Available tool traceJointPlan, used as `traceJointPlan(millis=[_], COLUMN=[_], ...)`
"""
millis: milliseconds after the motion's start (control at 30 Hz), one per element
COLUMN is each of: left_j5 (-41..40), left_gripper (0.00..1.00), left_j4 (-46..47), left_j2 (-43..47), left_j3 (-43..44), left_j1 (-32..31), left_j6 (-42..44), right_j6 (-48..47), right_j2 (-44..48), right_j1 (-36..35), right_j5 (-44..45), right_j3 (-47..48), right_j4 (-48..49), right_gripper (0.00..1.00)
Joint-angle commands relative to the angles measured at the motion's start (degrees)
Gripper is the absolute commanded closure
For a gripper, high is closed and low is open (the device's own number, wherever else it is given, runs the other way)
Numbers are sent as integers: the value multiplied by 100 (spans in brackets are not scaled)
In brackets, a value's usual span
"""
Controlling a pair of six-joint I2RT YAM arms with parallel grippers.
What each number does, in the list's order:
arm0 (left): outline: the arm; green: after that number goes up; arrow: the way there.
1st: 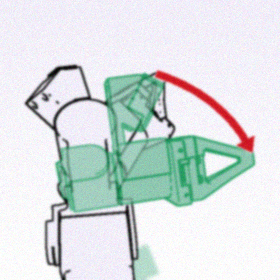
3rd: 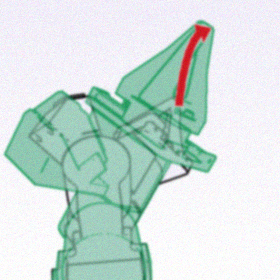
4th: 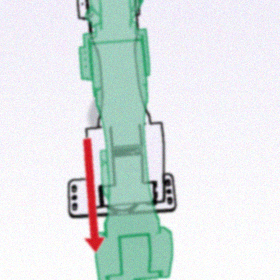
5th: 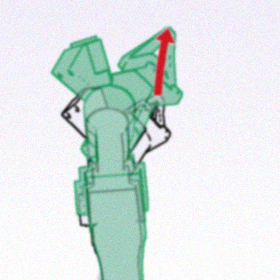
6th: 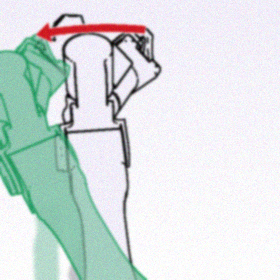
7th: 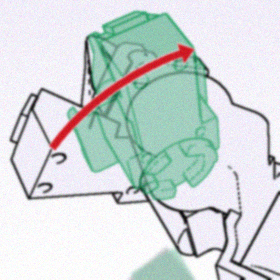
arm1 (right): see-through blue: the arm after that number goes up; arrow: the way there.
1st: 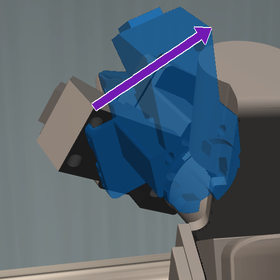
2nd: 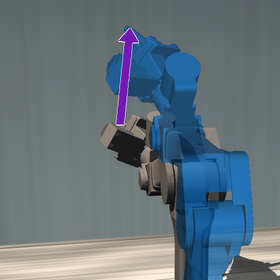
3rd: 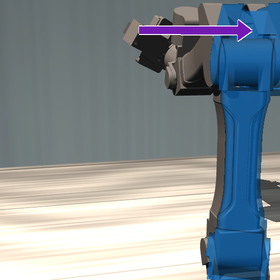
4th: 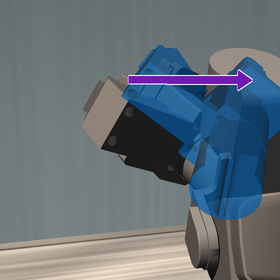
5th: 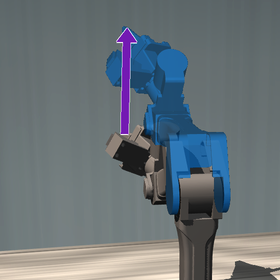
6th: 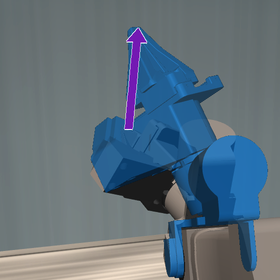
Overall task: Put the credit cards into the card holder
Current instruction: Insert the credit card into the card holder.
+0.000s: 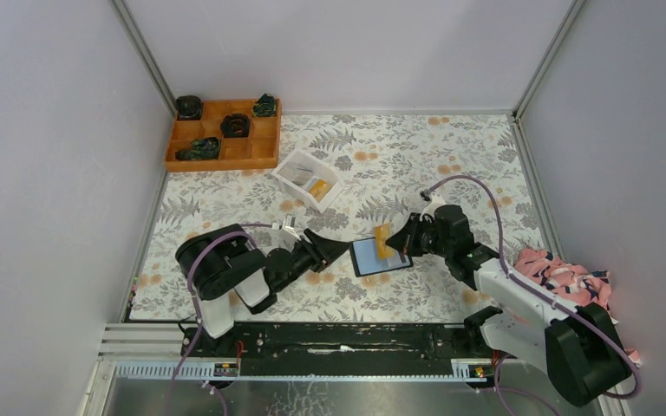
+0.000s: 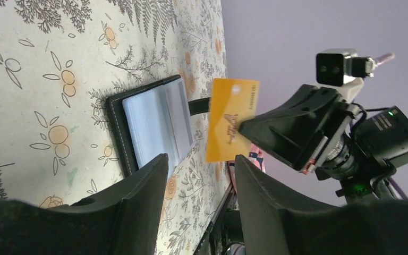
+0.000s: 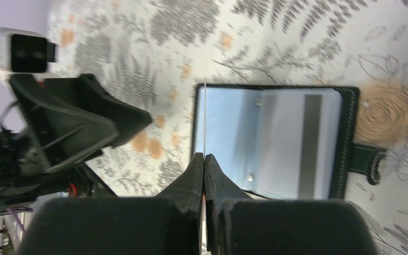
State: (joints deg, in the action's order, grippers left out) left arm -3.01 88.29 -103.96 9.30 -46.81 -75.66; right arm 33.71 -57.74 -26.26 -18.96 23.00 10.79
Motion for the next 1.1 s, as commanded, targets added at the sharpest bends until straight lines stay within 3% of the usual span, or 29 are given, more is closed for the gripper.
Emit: traceJointPlan(millis=[0, 167, 367, 733, 1067], left_j5=[0, 145, 216, 164, -467], left_gripper=[47, 68, 78, 81, 83], left_j4=[223, 24, -30, -788, -3677], left_j2=[-110, -223, -461, -357, 664], left_j3=[-68, -69, -69, 12, 818], left_j1=[40, 42, 42, -52, -504], left_j6=[207, 222, 257, 524, 1163], right_j6=[-564, -726, -792, -791, -783], right_j2=[-397, -799, -1067, -1338, -1525], right_j1=[123, 206, 302, 410, 477], right_j5=[7, -137, -262, -514, -683], right_j3=[314, 345, 334, 348, 374], right_j4=[-526, -529, -419, -215, -147], right_gripper=[100, 100, 100, 100, 100])
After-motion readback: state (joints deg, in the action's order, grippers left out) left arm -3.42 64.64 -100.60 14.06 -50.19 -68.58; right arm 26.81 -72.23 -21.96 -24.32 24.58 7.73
